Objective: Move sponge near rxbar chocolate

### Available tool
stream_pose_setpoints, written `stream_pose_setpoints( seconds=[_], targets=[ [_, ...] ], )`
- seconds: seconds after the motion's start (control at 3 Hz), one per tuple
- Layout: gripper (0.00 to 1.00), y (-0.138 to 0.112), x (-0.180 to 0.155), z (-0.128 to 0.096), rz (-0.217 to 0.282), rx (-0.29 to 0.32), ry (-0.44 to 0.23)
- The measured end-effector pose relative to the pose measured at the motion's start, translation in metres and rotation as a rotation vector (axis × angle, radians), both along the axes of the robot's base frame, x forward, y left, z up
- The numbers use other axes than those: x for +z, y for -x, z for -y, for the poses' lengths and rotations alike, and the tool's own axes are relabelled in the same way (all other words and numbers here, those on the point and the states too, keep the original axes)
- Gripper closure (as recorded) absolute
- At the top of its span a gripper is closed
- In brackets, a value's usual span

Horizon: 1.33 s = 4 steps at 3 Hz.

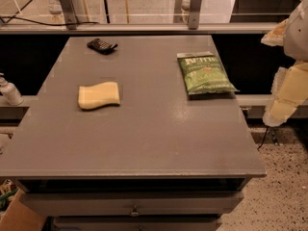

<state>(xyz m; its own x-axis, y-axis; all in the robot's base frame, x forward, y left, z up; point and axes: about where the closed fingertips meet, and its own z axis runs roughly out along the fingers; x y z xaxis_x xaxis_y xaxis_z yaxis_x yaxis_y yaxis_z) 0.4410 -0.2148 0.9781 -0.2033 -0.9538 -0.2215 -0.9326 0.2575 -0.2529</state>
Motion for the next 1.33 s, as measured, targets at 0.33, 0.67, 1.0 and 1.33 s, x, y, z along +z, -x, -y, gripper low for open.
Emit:
stream_pose_setpoints(
  seconds=[0.33,0.67,1.0,1.33],
  targets=[
    [0.00,-0.014,-0.012,-0.020,-0.001,0.036,-0.076],
    [0.00,-0.031,-0.027,-0.051,0.017,0.068,-0.181],
    [0.00,-0.054,-0.037,-0.096,0.053,0.094,-0.308],
    [0.00,-0.054,-0.037,-0.096,0.053,0.095,-0.308]
  ],
)
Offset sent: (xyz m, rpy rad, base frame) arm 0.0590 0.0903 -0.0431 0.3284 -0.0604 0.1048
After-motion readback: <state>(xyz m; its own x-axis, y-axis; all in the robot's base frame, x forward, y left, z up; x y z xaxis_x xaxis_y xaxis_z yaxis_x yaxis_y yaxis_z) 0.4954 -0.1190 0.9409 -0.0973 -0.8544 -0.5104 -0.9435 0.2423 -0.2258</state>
